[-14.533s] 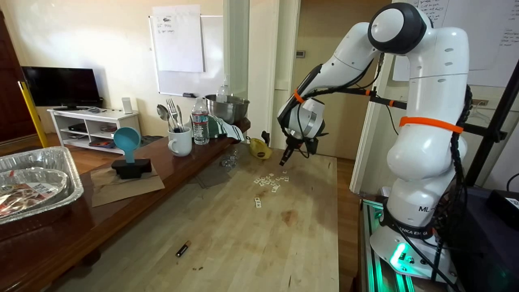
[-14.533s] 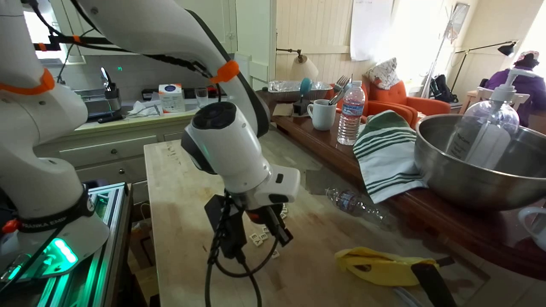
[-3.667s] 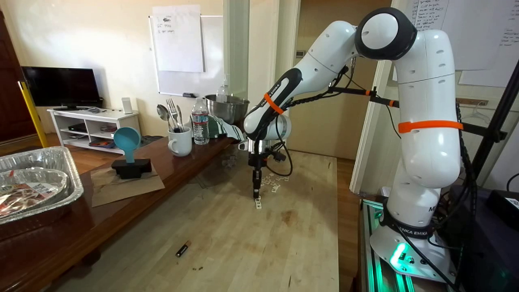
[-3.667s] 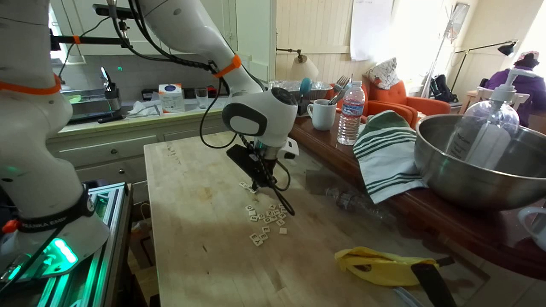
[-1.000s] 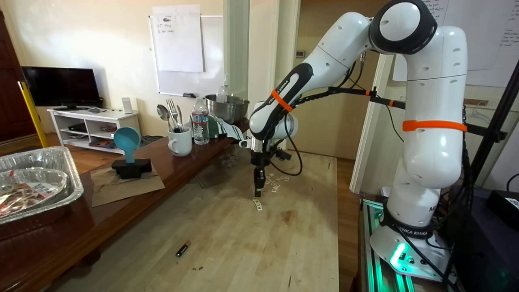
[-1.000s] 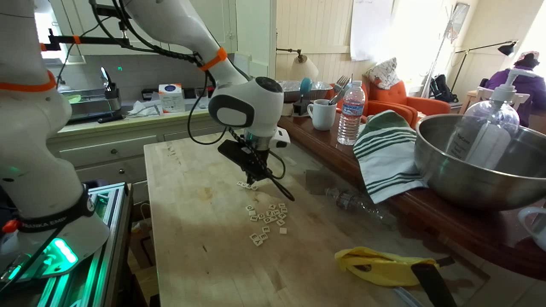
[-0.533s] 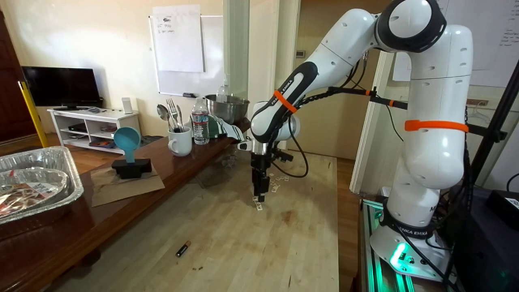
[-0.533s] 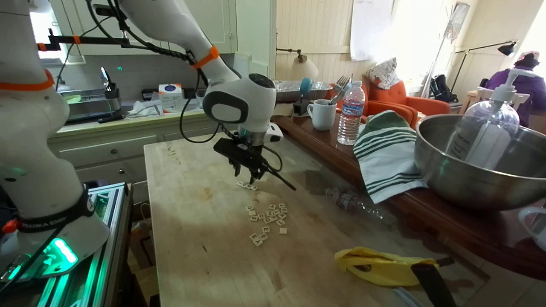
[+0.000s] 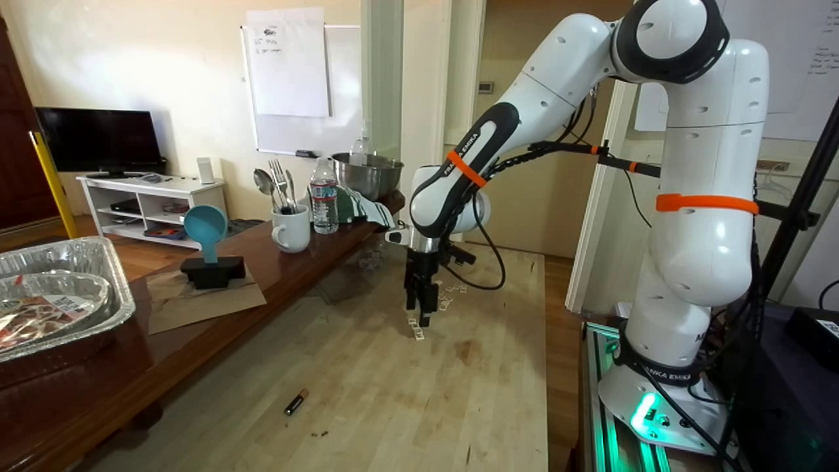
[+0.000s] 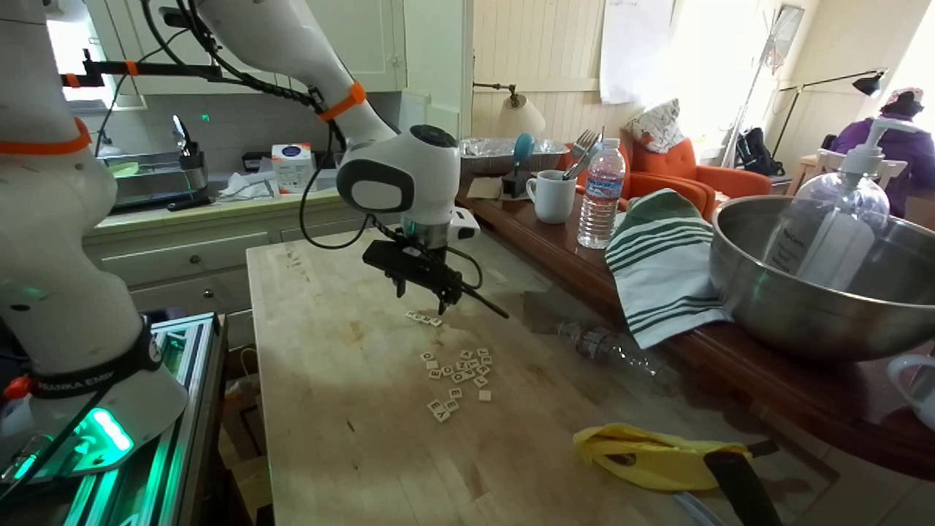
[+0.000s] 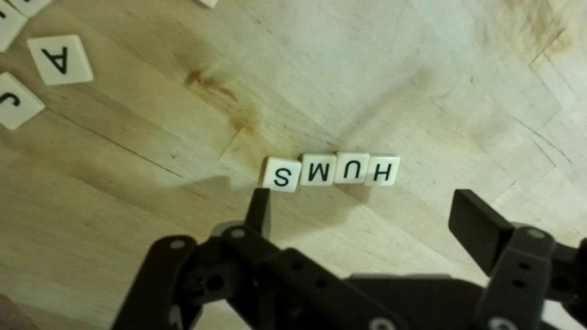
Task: Align the blocks on the table
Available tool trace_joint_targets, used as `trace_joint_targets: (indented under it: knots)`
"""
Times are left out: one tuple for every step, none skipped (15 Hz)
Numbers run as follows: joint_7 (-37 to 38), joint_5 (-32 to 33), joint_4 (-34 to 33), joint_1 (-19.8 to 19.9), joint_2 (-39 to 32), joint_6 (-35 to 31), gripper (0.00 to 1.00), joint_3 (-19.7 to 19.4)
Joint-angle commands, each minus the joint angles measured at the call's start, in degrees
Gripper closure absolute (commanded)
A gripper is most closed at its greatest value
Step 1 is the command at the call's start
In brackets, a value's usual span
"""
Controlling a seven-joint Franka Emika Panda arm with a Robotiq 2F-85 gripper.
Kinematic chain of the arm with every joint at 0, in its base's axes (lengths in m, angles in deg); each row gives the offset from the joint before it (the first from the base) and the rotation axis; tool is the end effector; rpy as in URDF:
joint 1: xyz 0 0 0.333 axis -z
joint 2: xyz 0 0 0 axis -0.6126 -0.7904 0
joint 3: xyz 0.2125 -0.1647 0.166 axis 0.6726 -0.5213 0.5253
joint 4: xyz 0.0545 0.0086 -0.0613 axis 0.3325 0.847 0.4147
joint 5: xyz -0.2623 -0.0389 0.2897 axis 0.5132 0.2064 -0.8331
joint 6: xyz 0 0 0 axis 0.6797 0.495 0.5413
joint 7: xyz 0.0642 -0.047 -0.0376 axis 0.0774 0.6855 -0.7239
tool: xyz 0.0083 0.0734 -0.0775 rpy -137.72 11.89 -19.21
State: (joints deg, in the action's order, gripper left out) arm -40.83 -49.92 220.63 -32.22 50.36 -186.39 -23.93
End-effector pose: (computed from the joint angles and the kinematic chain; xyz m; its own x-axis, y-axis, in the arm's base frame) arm 0.4712 -0.0080 0.2321 0.7211 0.6801 0.1322 0.6928 -0.7063 -0.1455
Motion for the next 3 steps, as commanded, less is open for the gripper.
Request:
trace_joint_targets:
  knots:
    - [-0.04,0.29,2.39,-0.75,1.23,-2.29,0.0,-0.38]
    - [0.04,-0.01,0.46,-0.53,0.04,-0.45,0.0,-0.42]
    - [0.05,-0.01,0.63,-0.54,0.04,-0.64,0.0,-0.41]
